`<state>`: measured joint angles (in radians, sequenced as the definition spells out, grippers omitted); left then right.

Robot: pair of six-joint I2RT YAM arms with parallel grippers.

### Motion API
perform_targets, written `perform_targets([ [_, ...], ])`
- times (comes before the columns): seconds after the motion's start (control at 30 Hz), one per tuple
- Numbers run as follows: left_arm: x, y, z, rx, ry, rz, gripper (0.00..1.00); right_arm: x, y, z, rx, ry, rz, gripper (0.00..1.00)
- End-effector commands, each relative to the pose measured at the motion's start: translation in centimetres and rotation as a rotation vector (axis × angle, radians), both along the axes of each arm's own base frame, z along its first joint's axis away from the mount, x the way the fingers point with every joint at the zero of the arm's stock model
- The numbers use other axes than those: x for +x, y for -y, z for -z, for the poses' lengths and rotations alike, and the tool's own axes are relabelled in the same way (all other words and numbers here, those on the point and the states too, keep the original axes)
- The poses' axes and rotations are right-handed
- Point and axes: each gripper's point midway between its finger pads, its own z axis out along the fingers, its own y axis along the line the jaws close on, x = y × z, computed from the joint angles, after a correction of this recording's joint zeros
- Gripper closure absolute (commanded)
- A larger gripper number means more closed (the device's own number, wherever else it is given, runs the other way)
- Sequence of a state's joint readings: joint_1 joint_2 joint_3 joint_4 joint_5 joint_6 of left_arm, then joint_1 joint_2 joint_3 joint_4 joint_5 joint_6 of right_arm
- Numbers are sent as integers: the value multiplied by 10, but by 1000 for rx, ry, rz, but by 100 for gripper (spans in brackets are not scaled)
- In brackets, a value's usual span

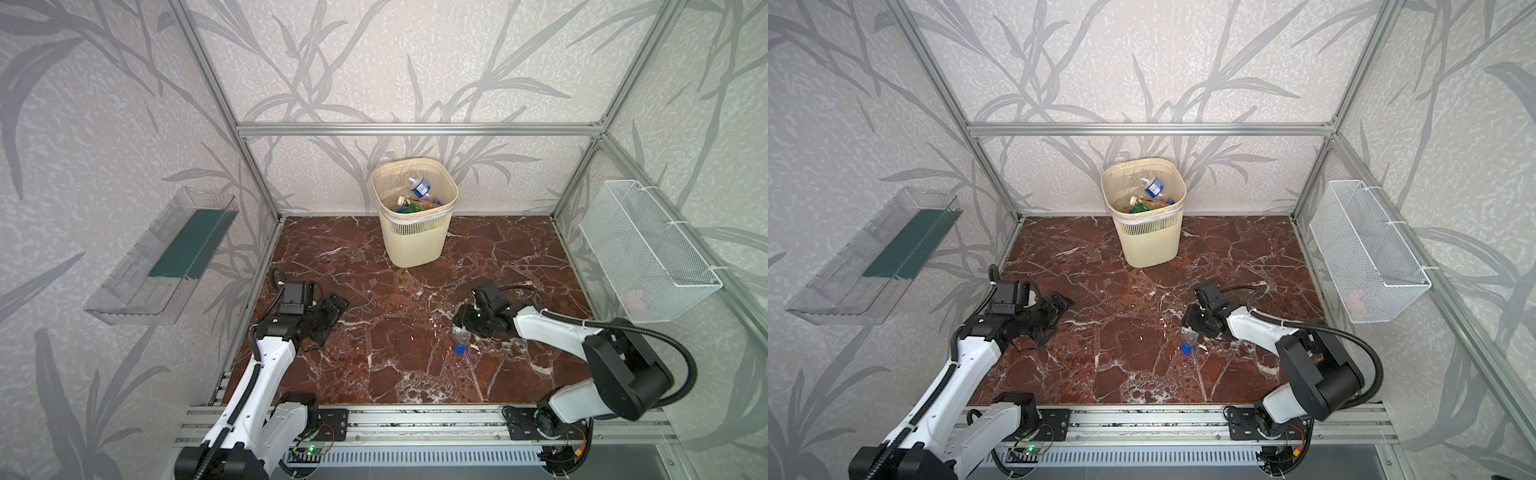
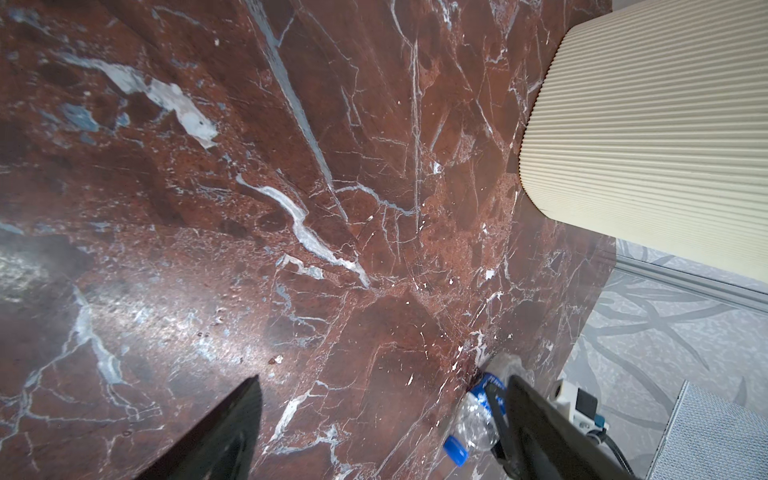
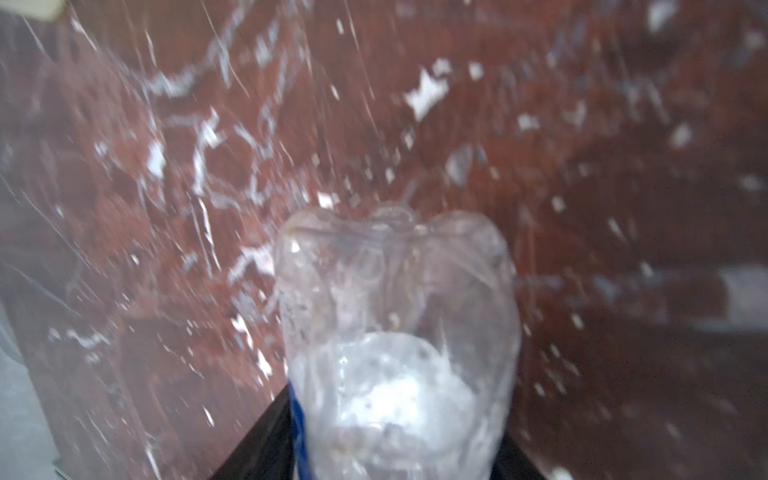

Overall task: Throw the plastic bottles in the bin
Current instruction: 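Drag the blue-labelled bottle nearer the robot with the right gripper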

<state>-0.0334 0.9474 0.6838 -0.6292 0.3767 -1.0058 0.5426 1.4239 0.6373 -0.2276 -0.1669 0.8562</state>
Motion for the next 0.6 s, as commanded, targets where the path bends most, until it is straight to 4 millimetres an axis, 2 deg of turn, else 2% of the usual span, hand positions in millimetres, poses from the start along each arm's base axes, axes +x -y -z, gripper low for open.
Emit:
perform_targets([
  [0.0,8,1,-5,-8,13,10,9,-58,32,14,-156,-128,-118,37],
  [0.17,12,5,-2,-19,6,25,9,-54,47,-18,-198,11,-125,20],
  [0.27,13,4,-3,-16,8,23,9,-49,51,-34,-211,72,-125,14],
  [0.43,12,4,-3,-17,7,23,9,-43,51,-41,-201,112,-111,14],
  [0.57,10,4,-4,-16,6,22,9,-44,47,-30,-173,72,-90,19],
])
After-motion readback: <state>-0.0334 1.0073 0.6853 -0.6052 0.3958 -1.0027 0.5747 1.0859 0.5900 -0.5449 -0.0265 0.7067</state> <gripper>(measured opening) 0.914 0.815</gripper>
